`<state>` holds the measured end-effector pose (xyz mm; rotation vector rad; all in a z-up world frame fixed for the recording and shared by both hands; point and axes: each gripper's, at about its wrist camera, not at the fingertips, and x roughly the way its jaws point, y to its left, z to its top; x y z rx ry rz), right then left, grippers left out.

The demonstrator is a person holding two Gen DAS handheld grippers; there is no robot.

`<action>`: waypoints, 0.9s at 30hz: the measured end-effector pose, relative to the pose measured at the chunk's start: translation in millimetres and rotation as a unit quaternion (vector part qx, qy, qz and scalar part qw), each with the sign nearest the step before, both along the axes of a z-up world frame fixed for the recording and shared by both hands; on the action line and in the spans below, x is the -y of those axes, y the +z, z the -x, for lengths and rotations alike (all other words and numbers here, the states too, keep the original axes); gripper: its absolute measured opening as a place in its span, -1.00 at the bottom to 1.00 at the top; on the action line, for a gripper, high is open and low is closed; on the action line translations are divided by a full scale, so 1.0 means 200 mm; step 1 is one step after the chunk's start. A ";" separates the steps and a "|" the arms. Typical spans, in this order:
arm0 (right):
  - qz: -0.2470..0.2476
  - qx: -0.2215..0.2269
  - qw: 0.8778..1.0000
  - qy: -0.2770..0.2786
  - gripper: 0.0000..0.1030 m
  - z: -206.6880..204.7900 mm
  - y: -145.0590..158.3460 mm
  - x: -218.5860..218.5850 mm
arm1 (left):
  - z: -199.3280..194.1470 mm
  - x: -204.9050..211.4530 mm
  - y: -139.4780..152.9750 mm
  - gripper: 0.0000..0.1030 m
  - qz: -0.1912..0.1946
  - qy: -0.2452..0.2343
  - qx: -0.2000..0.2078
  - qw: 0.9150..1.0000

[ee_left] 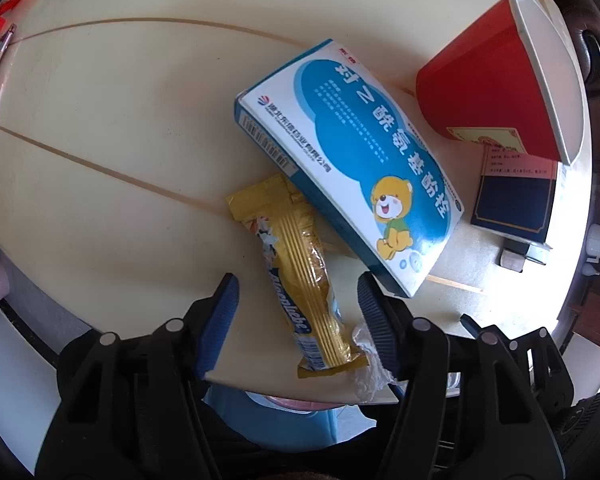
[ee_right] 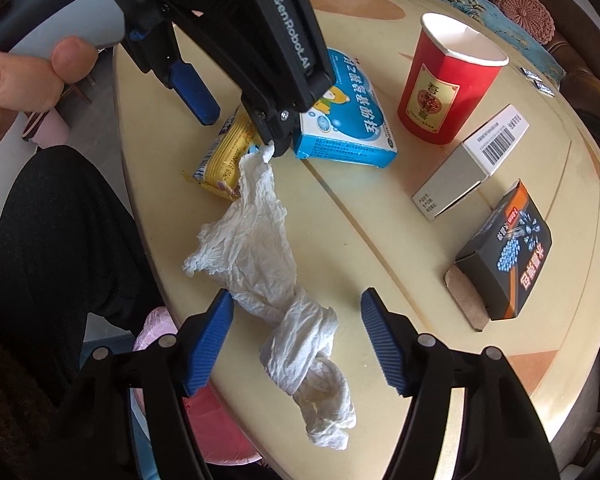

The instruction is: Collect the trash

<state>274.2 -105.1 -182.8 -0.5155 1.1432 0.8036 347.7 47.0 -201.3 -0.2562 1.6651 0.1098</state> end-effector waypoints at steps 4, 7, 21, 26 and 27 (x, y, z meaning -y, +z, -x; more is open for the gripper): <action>-0.006 0.007 1.000 -0.005 0.21 0.01 0.00 0.03 | -0.01 0.01 0.01 -0.25 -0.021 0.010 0.001 1.000; -0.003 0.014 1.000 -0.008 -0.11 0.00 0.01 0.03 | -0.01 -0.02 0.01 -0.56 -0.013 0.012 0.000 1.000; 0.000 0.019 0.998 -0.061 -0.58 -0.07 0.13 0.11 | 0.03 -0.04 0.06 -0.67 -0.014 -0.027 0.012 0.999; 0.010 0.029 0.997 -0.077 -0.58 -0.05 0.19 0.14 | 0.06 -0.07 0.10 -0.68 -0.013 -0.030 0.026 0.999; 0.010 0.033 0.996 -0.082 -0.58 -0.05 0.20 0.14 | 0.07 -0.07 0.11 -0.68 -0.011 -0.034 0.029 0.999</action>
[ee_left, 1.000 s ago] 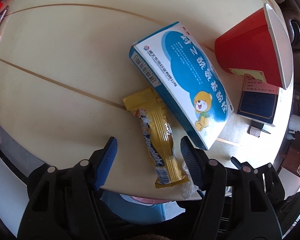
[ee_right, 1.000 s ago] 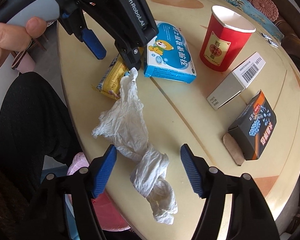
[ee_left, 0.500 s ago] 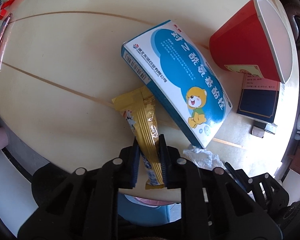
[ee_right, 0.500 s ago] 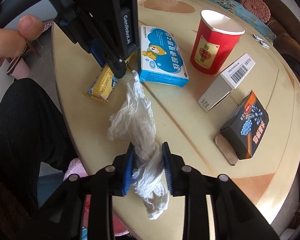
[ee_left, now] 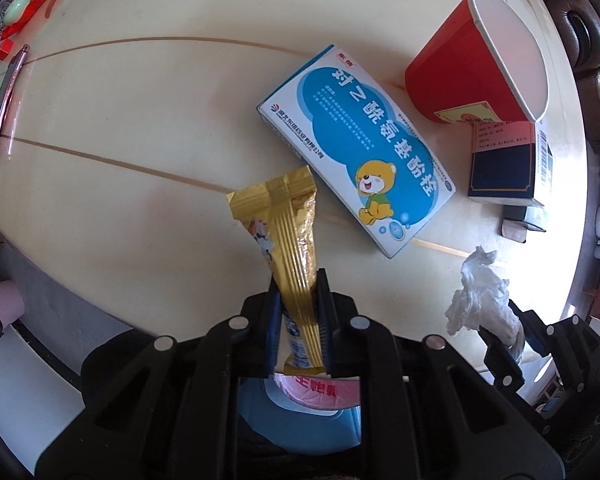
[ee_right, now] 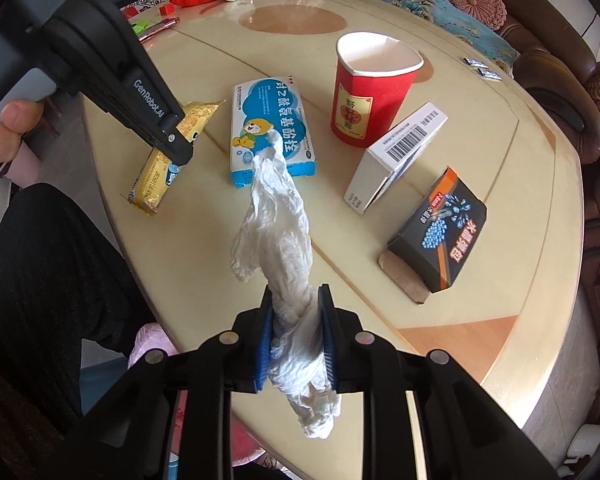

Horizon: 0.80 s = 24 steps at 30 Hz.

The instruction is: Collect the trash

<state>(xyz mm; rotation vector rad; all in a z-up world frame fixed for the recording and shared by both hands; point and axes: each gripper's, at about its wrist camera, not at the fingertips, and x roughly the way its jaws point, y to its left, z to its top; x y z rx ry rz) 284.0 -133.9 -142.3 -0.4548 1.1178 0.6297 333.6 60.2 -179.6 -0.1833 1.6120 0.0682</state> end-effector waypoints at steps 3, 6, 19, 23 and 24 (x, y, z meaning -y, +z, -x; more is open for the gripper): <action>0.000 0.009 1.000 -0.017 -0.58 0.02 0.05 0.02 | 0.07 0.01 0.05 -0.68 0.006 -0.014 0.015 1.000; 0.002 0.024 0.999 -0.034 -0.58 0.03 0.14 0.04 | 0.15 0.06 0.14 -0.68 0.003 -0.031 0.038 0.999; 0.007 0.068 0.994 -0.080 -0.58 0.36 0.46 0.09 | 0.49 0.17 0.45 -0.68 0.009 -0.109 0.126 0.986; 0.002 0.072 0.993 -0.089 -0.58 0.47 0.49 0.09 | 0.60 0.21 0.50 -0.68 0.011 -0.127 0.133 0.983; 0.001 0.072 0.993 -0.091 -0.58 0.50 0.49 0.09 | 0.62 0.21 0.50 -0.68 0.011 -0.131 0.135 0.982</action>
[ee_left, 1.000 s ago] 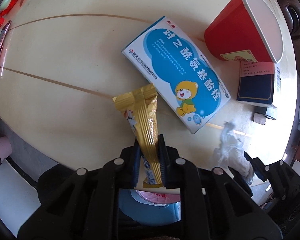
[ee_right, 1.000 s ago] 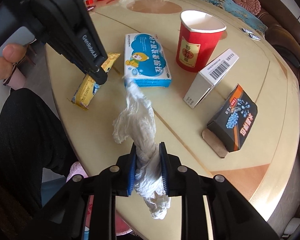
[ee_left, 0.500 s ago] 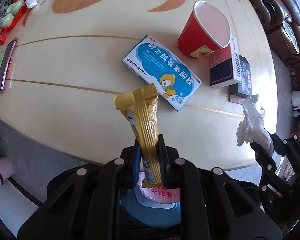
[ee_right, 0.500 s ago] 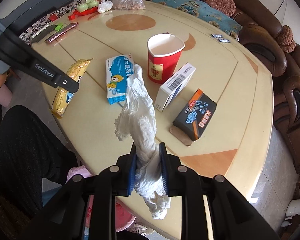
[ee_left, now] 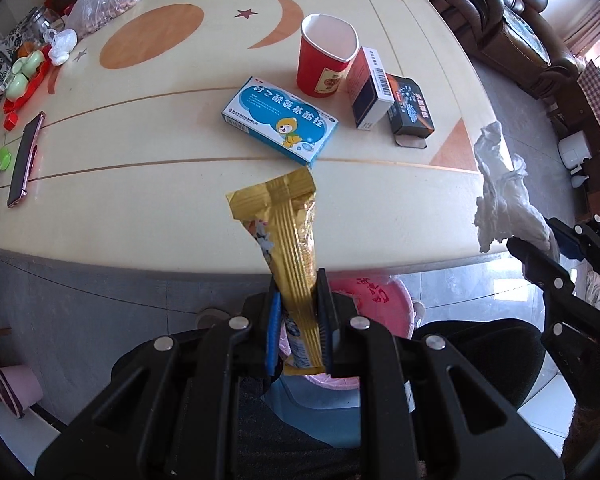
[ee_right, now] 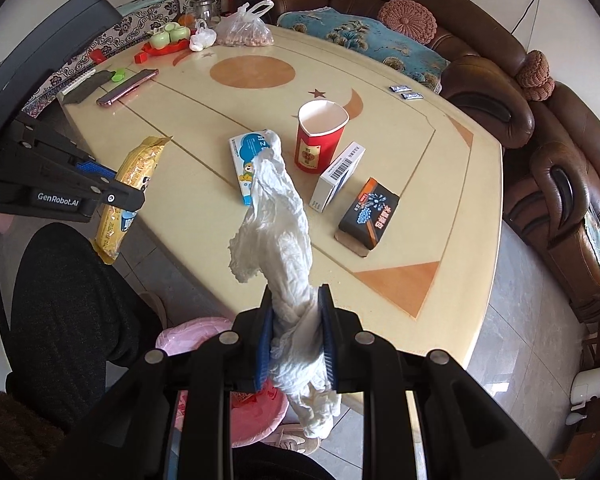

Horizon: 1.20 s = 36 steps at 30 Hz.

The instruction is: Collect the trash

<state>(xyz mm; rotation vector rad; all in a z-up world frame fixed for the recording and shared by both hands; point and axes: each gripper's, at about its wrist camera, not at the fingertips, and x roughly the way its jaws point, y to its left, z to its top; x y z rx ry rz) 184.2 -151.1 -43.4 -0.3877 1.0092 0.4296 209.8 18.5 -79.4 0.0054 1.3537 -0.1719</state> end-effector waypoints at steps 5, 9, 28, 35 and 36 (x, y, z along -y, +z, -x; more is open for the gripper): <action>-0.007 -0.001 1.000 -0.005 -0.58 0.13 0.01 -0.01 | 0.12 0.02 -0.01 -0.68 -0.009 -0.021 0.012 1.000; -0.019 0.001 1.000 -0.013 -0.58 0.22 0.02 -0.01 | 0.20 0.04 -0.05 -0.68 -0.020 -0.036 0.022 0.999; -0.026 -0.031 0.999 -0.035 -0.58 0.47 -0.22 -0.01 | 0.48 0.19 -0.38 -0.68 -0.026 -0.082 0.014 0.996; -0.021 -0.043 0.998 -0.044 -0.58 0.51 -0.36 0.00 | 0.53 0.24 -0.46 -0.67 -0.038 -0.093 0.031 0.994; -0.023 -0.047 0.998 -0.046 -0.58 0.52 -0.38 0.00 | 0.54 0.25 -0.48 -0.67 -0.041 -0.096 0.033 0.994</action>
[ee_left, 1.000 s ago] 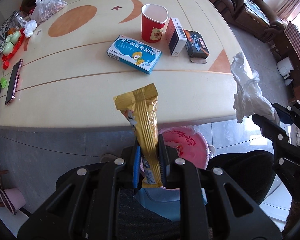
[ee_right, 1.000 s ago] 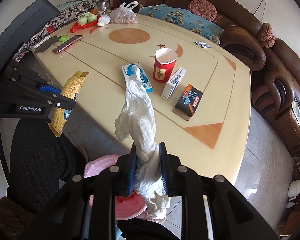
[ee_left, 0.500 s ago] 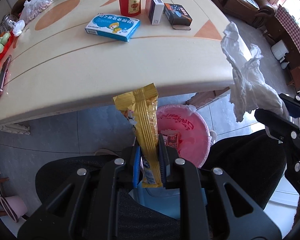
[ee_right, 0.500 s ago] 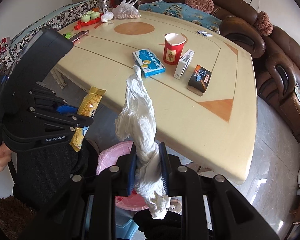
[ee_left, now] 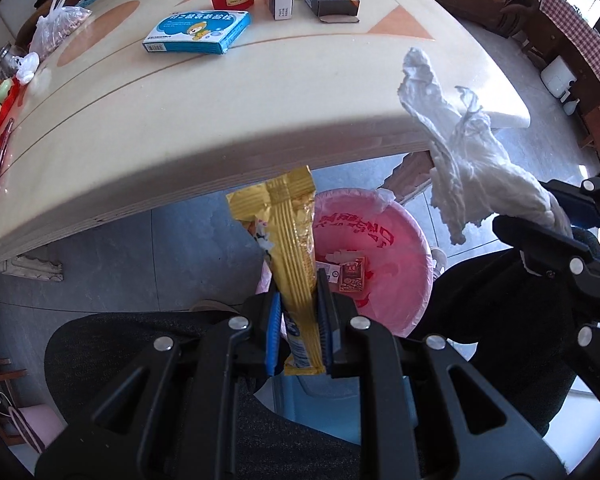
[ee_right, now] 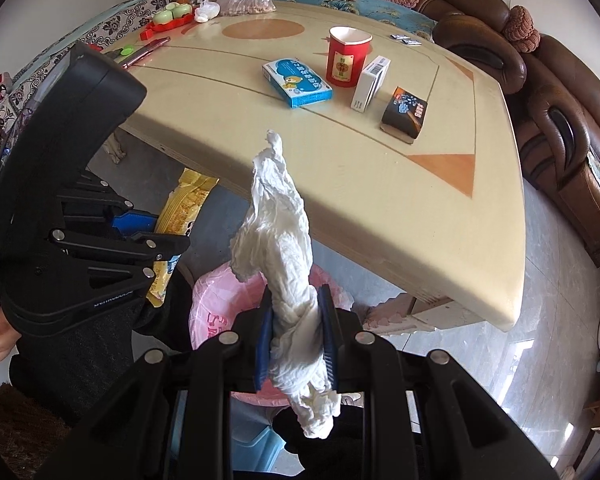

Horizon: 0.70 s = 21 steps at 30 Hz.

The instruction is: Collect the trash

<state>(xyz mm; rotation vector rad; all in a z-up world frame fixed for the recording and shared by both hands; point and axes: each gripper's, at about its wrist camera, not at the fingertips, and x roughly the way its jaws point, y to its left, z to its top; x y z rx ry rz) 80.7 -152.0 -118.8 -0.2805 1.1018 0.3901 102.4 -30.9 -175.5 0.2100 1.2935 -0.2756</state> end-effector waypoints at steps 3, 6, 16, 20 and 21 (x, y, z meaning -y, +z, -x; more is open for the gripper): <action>-0.002 -0.010 1.000 -0.008 -0.58 0.00 -0.06 0.02 | 0.01 0.02 -0.05 -0.67 -0.006 -0.006 -0.002 1.000; -0.004 -0.019 1.000 -0.018 -0.58 0.00 -0.12 0.03 | 0.01 0.04 -0.13 -0.67 -0.010 -0.007 -0.014 1.000; -0.030 -0.054 0.996 -0.060 -0.57 -0.02 -0.36 0.09 | -0.01 0.05 -0.34 -0.67 0.007 -0.005 -0.059 0.998; -0.037 -0.071 0.994 -0.079 -0.57 -0.04 -0.47 0.11 | -0.02 0.05 -0.42 -0.67 0.016 0.000 -0.075 0.997; -0.038 -0.074 0.993 -0.085 -0.57 -0.05 -0.50 0.11 | -0.02 0.05 -0.46 -0.67 0.018 0.003 -0.081 0.997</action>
